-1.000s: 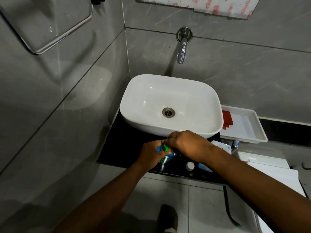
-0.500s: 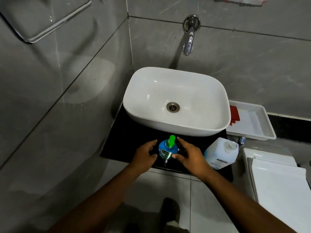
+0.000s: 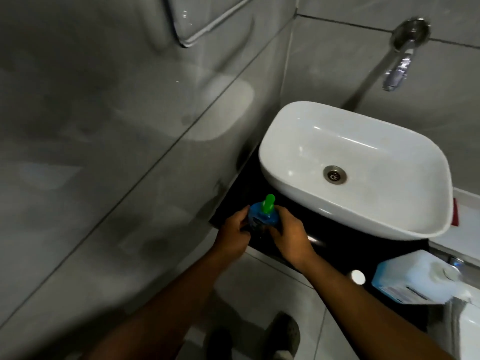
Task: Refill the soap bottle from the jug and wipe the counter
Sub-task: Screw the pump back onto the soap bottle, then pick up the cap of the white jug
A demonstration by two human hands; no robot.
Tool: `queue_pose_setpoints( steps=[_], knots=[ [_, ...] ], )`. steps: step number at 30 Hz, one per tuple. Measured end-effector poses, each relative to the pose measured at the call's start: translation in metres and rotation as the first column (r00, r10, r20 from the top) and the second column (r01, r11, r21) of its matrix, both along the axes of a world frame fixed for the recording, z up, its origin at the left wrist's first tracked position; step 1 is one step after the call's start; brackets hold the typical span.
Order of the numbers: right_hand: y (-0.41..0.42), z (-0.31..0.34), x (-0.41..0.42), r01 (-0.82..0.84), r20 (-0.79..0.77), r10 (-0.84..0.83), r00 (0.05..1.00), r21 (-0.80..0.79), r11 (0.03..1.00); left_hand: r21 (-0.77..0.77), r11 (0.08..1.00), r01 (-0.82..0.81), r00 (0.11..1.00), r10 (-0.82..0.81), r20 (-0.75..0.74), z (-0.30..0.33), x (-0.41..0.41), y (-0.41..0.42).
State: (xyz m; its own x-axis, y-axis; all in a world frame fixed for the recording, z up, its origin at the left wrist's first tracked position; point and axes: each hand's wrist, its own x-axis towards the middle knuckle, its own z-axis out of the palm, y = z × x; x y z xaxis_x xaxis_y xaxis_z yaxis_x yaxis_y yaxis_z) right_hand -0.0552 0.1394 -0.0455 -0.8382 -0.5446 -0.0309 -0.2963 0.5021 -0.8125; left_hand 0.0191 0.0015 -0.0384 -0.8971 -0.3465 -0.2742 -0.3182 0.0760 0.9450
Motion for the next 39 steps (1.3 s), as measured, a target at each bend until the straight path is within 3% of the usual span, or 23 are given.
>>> queue_pose_setpoints(
  steps=[6,10,17,20,24,27,30,33,39],
  knots=[
    [-0.071,-0.005,0.002,-0.064,-0.006,0.064,0.998,-0.008,0.998,0.105,0.958,-0.267,0.963,0.268,0.000,0.004,0.006,-0.042],
    [-0.082,-0.012,0.002,-0.100,-0.062,0.100,0.993,-0.010,0.995,0.099,0.942,-0.321,0.947,0.321,0.019,0.000,0.006,-0.050],
    [-0.084,-0.018,0.001,-0.107,-0.029,0.106,0.994,-0.034,0.994,-0.132,0.918,-0.373,0.922,0.383,0.058,-0.001,0.007,-0.039],
    [-0.078,-0.016,0.003,-0.083,-0.007,0.083,0.997,0.005,0.997,-0.097,0.901,-0.423,0.890,0.433,0.140,-0.006,0.018,-0.029],
    [-0.034,-0.009,0.009,0.076,0.069,-0.074,0.995,-0.033,0.997,-0.207,0.956,-0.207,0.925,0.260,0.277,-0.021,0.037,-0.008],
    [0.029,-0.008,0.028,0.251,0.197,-0.231,0.953,-0.081,0.965,-0.296,0.954,0.047,0.954,0.045,0.298,-0.032,0.036,0.024],
    [0.101,-0.010,0.058,0.477,0.290,-0.433,0.853,-0.100,0.873,-0.438,0.849,0.295,0.952,-0.221,0.212,-0.032,0.022,0.067],
    [0.166,-0.010,0.088,0.655,0.287,-0.610,0.739,-0.092,0.750,-0.502,0.748,0.433,0.895,-0.425,0.138,-0.028,0.007,0.112],
    [0.241,-0.003,0.094,0.840,0.288,-0.791,0.540,-0.131,0.527,-0.552,0.655,0.517,0.821,-0.563,0.101,-0.025,-0.028,0.186]
  ],
)
